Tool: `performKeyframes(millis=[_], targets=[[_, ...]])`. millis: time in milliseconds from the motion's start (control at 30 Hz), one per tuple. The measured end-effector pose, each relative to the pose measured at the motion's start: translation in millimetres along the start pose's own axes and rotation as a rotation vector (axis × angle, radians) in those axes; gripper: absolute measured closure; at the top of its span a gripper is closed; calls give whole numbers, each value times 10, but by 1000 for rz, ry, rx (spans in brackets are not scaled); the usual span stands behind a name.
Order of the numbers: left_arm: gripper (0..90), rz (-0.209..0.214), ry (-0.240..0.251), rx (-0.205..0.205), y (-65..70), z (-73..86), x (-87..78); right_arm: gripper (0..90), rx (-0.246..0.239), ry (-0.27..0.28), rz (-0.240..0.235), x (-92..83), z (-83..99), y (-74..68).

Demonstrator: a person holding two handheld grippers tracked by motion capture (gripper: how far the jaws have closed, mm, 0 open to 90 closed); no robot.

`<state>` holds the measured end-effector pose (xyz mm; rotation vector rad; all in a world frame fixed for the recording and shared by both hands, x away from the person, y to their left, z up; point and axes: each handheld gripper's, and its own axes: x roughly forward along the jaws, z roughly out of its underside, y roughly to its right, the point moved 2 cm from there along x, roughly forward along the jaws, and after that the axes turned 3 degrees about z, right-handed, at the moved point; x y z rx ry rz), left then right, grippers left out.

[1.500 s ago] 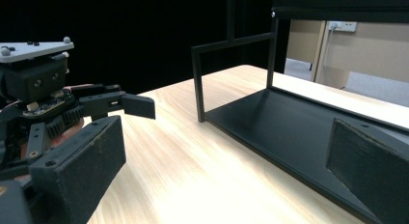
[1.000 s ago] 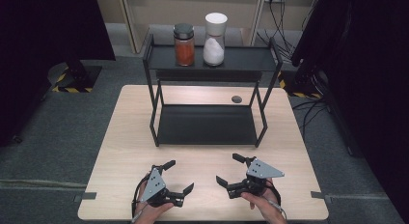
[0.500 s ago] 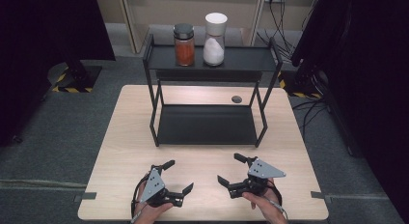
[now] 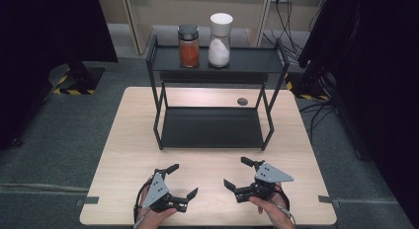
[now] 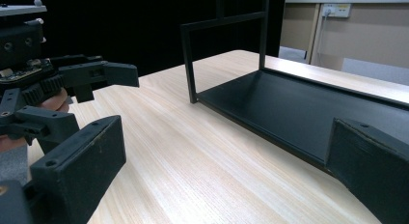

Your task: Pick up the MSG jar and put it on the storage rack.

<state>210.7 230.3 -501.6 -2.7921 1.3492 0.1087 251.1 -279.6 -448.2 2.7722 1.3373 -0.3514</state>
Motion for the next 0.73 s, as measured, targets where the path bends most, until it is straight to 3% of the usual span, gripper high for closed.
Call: performKeyframes(millis=[733], targets=[[5, -4, -1, 1, -1, 0, -1, 10, 7, 5, 6, -17, 3, 25]])
